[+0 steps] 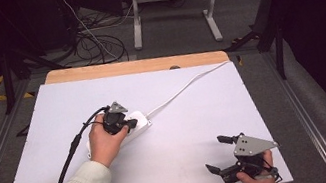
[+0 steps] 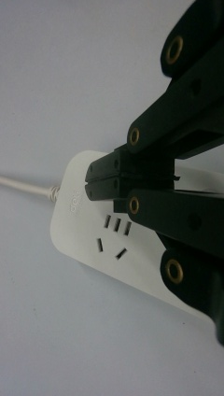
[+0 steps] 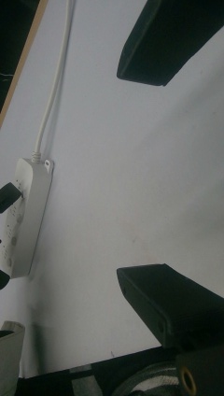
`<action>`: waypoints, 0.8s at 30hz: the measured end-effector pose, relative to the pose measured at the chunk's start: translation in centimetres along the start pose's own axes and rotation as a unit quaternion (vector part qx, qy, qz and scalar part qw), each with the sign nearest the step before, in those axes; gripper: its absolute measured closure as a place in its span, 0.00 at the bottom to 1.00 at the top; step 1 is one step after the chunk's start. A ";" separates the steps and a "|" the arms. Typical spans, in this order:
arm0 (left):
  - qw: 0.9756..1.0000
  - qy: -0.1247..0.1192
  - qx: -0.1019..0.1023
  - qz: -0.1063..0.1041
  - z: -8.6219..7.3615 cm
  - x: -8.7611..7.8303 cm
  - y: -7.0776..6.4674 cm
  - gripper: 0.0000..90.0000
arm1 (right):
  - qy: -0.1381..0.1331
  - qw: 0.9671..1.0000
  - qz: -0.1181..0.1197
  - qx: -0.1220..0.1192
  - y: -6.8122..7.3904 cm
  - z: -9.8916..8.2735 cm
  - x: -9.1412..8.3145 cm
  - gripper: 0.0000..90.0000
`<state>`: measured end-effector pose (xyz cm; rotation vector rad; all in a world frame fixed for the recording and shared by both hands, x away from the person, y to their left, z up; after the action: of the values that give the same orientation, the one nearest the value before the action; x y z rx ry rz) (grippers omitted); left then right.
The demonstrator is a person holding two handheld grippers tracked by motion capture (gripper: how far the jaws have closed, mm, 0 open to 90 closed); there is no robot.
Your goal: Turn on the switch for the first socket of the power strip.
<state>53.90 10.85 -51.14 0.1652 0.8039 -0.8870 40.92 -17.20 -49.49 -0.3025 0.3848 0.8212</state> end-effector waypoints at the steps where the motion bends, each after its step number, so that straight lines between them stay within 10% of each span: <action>1: 1.000 -0.001 0.002 0.001 0.0 0.0 0.0 1.00 | 0.000 1.000 0.000 0.000 0.0 0.0 0.0 0.07; 24: 1.000 0.001 0.021 0.009 -0.2 0.1 0.1 1.00 | 0.001 1.000 0.003 -0.001 0.1 0.0 0.1 0.07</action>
<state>53.91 10.88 -51.35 0.2094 0.7846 -0.8874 40.87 -17.11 -49.56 -0.3044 0.3863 0.8282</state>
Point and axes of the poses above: each handheld gripper's, and its own axes: x roughly forward along the jaws, z roughly out of its top, y roughly to its left, the point moved 8 cm from there along x, roughly forward along the jaws, and after that the axes turned 7 degrees about -z, right-handed, at the moved point
